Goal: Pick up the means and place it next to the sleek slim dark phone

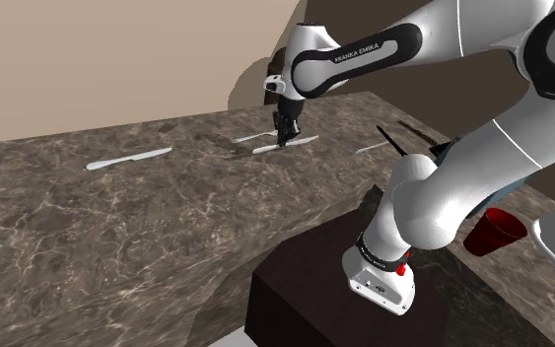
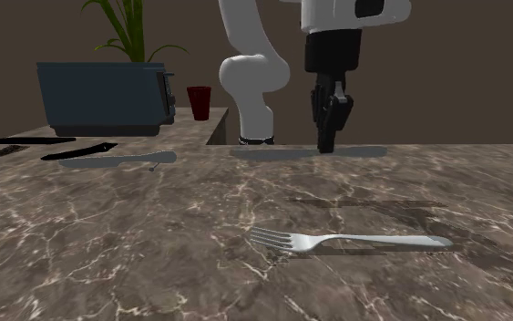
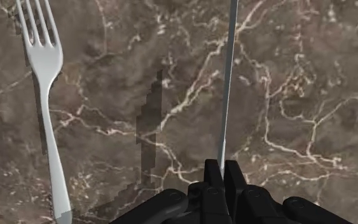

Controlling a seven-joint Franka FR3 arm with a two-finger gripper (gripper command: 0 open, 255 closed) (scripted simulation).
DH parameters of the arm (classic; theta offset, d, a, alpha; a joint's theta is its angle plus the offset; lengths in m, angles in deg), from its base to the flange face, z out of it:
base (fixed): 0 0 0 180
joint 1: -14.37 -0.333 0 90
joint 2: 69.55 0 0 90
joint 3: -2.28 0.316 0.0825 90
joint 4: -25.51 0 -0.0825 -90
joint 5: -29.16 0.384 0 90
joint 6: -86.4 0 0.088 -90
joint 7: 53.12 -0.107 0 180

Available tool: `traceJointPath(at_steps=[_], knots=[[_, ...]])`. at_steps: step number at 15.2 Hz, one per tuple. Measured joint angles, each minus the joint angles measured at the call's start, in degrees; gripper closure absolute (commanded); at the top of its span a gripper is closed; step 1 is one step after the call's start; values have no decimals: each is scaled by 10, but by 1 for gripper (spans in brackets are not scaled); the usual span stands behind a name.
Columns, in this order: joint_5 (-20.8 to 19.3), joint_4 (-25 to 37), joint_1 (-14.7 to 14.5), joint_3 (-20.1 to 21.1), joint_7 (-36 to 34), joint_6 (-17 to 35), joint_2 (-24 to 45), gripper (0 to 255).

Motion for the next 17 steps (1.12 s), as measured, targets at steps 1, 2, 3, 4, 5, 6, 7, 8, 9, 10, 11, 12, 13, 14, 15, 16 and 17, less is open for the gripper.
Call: traceJointPath(at_steps=[1, 2, 3, 4, 5, 6, 7, 8, 9, 10, 11, 12, 13, 14, 15, 16, 17], knots=[[0, 5, 0, 2, -1, -8, -3, 255], [1, 11, 0, 3, -1, -16, -5, 255], [1, 17, 0, 5, -2, -24, -8, 255], [-1, 20, 1, 7, -3, -34, -14, 255], [0, 26, 1, 10, -6, -46, -20, 255], [0, 32, 1, 12, -6, -55, -23, 255], [1, 40, 0, 14, -7, -63, -24, 255], [1, 46, 0, 15, -7, -71, -26, 255], [1, 51, 1, 16, -7, -79, -29, 255], [-2, 50, 4, 12, -2, -80, -31, 255], [-7, 50, 11, 5, 8, -86, -38, 255], [-13, 44, 18, 1, 15, -89, -48, 255], [-22, 42, 27, -10, 28, -94, -56, 255], [-28, 41, 34, -18, 40, -99, -63, 255], [-34, 40, 41, -25, 50, -102, -68, 255], [-42, 38, 51, -35, 64, -107, -76, 255], [-50, 33, 59, -42, 74, -110, -86, 255]])
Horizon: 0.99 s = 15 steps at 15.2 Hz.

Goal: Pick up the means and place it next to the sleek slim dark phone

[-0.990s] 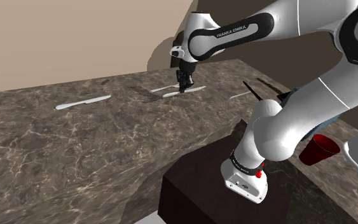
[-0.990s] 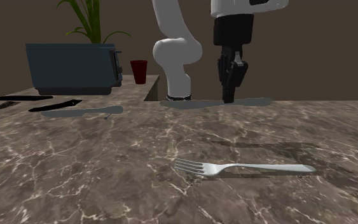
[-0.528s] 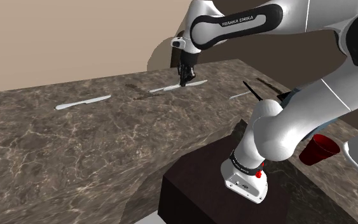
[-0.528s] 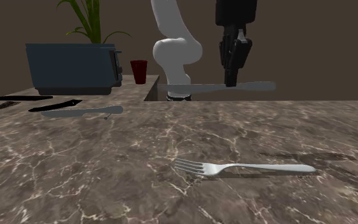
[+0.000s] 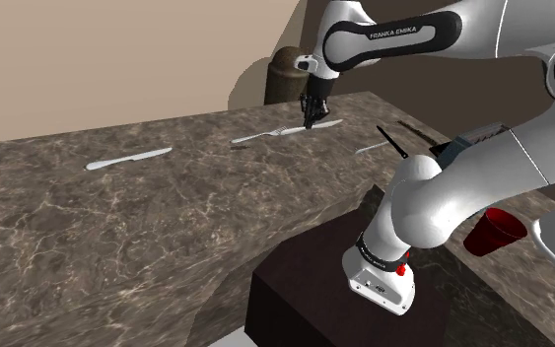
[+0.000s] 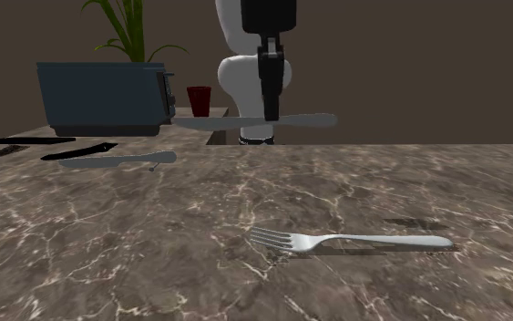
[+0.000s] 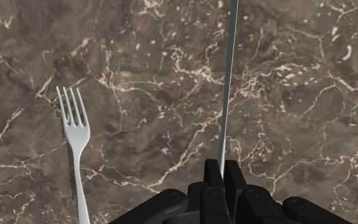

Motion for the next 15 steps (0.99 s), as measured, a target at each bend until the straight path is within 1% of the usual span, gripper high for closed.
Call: traceJointPath(at_steps=[1, 4, 5, 7, 10, 12, 15], knots=[[-7, -3, 7, -11, 12, 3, -2, 255], [-26, -1, 29, -37, 49, -9, -16, 255], [-29, 8, 31, -49, 63, -10, -10, 255], [-45, 8, 50, -65, 89, -23, -26, 255], [-57, 35, 59, -106, 137, -28, -14, 255], [-65, 45, 68, -122, 160, -37, -17, 255], [-75, 69, 71, -169, 209, -33, 1, 255]])
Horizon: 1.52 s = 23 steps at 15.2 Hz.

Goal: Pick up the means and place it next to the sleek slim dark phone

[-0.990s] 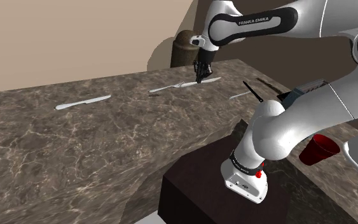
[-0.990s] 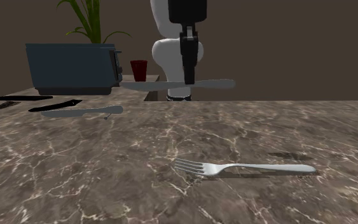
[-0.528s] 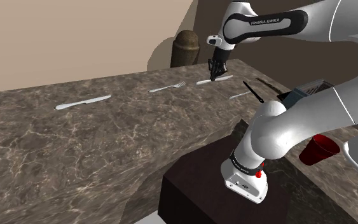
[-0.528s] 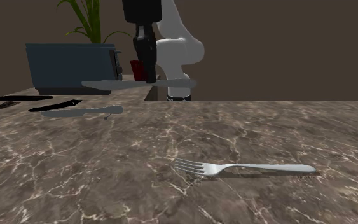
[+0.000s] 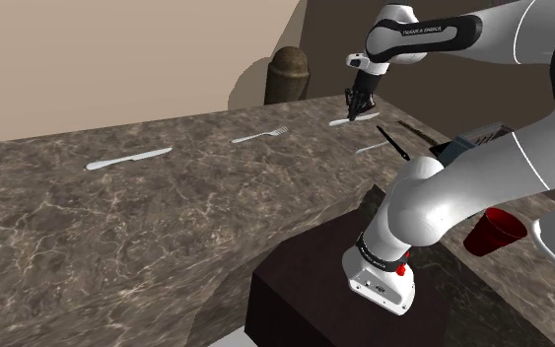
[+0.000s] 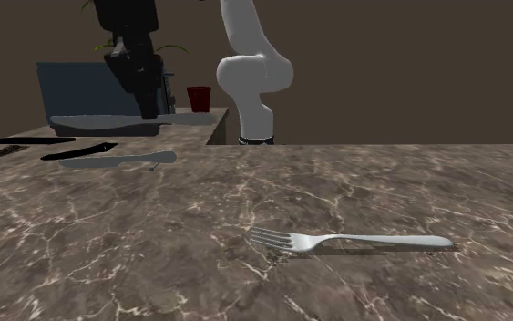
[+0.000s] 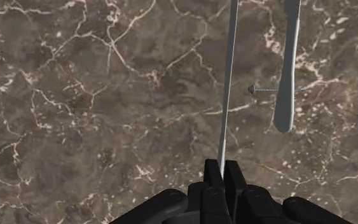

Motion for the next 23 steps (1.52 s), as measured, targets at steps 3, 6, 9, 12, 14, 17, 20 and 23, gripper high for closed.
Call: traceJointPath(at_steps=[3, 6, 9, 12, 14, 17, 20, 23], knots=[[-4, 28, 0, -39, 44, -4, 14, 255], [-3, 64, -8, -91, 95, -6, 36, 255], [8, 106, -33, -154, 148, -3, 68, 255], [22, 145, -65, -224, 199, -3, 96, 255], [39, 185, -111, -294, 239, -8, 120, 255], [45, 238, -206, -418, 280, -16, 130, 255], [14, 306, -304, -522, 292, -41, 94, 255], [-29, 384, -382, -595, 299, -73, 38, 255]])
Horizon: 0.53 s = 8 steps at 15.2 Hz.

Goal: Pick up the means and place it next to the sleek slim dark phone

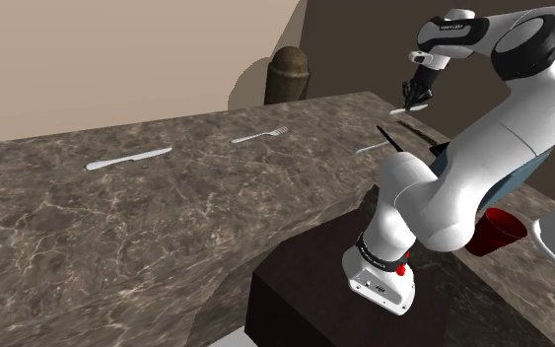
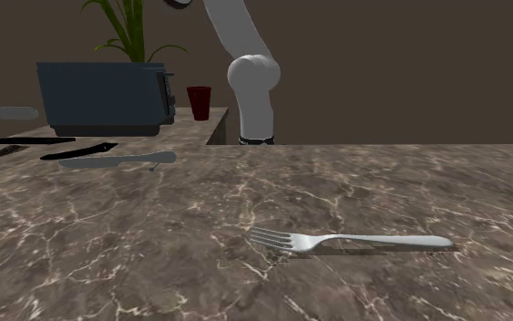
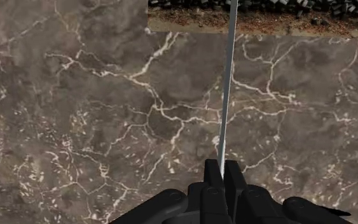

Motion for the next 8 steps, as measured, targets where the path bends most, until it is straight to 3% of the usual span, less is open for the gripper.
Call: traceJointPath(at_steps=[2, 8], knots=[[-22, 51, -38, -31, 7, -22, -31, 255], [-43, 46, -50, -53, 7, 0, -56, 255]])
